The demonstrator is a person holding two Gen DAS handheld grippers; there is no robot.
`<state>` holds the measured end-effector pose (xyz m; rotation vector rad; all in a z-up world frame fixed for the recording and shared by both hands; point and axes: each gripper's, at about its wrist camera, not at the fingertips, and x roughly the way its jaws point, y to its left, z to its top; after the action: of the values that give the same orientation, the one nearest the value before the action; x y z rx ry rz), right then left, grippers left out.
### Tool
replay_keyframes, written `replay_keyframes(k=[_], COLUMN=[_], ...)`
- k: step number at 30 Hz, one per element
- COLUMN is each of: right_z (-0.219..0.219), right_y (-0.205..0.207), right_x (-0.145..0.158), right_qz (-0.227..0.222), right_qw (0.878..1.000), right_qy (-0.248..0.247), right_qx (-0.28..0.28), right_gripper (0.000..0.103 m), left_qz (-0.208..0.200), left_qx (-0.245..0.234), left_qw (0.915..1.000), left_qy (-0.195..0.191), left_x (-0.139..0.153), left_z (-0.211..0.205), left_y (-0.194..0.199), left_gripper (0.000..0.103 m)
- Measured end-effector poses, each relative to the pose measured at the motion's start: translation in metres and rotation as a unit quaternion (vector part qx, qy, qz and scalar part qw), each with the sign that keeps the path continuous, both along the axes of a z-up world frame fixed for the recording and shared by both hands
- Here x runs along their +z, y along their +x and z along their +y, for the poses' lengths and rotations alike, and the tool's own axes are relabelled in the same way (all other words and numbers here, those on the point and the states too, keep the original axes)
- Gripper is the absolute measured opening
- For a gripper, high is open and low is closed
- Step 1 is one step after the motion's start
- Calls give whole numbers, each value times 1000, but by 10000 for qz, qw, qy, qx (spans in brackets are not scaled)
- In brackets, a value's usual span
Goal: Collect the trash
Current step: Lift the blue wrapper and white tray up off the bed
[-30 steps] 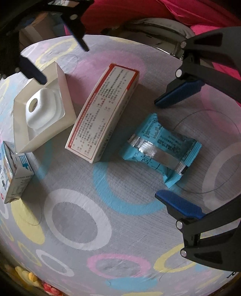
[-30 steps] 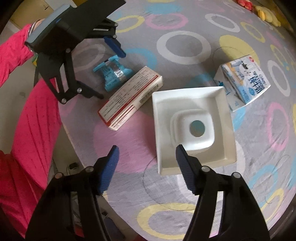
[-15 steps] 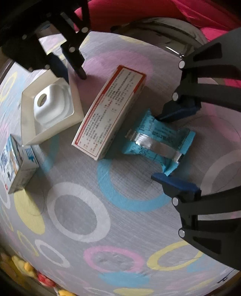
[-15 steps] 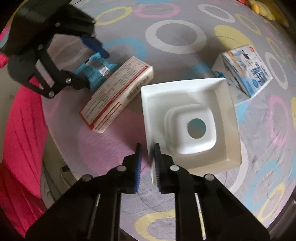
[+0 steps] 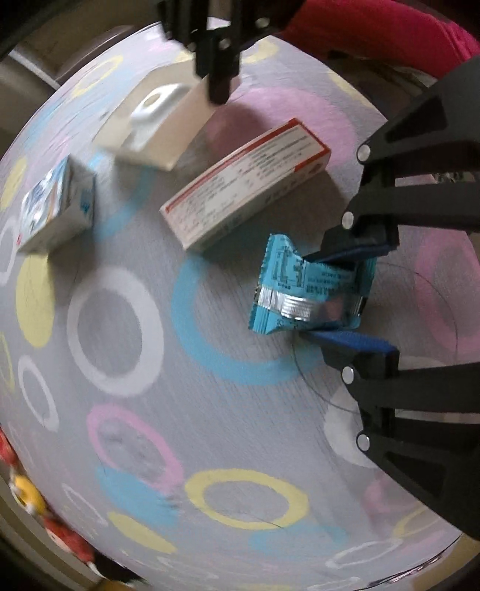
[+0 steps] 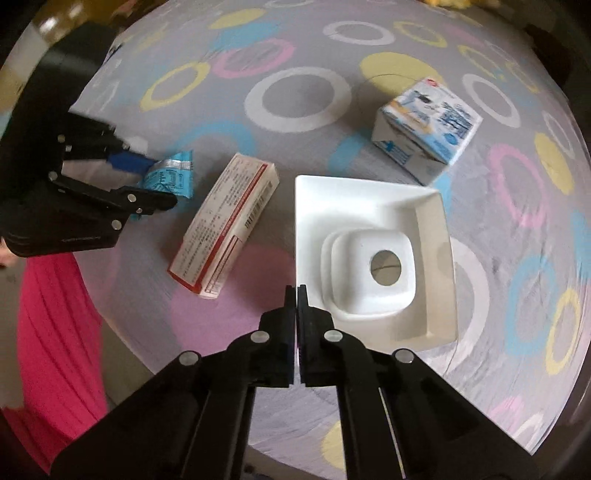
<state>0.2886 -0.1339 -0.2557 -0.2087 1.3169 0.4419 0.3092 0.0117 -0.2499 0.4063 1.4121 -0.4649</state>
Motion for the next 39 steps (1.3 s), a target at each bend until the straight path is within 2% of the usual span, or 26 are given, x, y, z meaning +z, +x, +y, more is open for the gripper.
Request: replay_keyframes(k=[3,8,14,21,28,33,39], right_z=[-5,-26,-27,-22,-15,-4,9], right_y=[-4,-5,-23,-55,-104,-140,-185], right_x=[6,27,63,102,138,147,149], right_qz=[-30,-140,-475,-843,-1171,-1245,-1260], right_qw=[9997,9980,9958,9935,9897,9891,9892], right_qy=[125,384,486,458,626,678,691], right_qx=[-200,-474,-616,-606,-541,-408,-271], right_gripper=[2,2,2,2,2,2,2], left_qz=[6,-104,-350,-613,-756,-858,-852], left_qx=[223,507,522,465,377,329,264], left_qw=[9997,9984,9977,9967,9955,9949,9947], left_qy=[-63,-212,-244,-272,-428,-421,-508], left_x=[4,25,61,104,126,137,137], left_z=[9,21,28,28,20,15,8], left_y=[3,4,-9,-47,-90,-125,-168], left_gripper=[32,32,32,32,32,32,32])
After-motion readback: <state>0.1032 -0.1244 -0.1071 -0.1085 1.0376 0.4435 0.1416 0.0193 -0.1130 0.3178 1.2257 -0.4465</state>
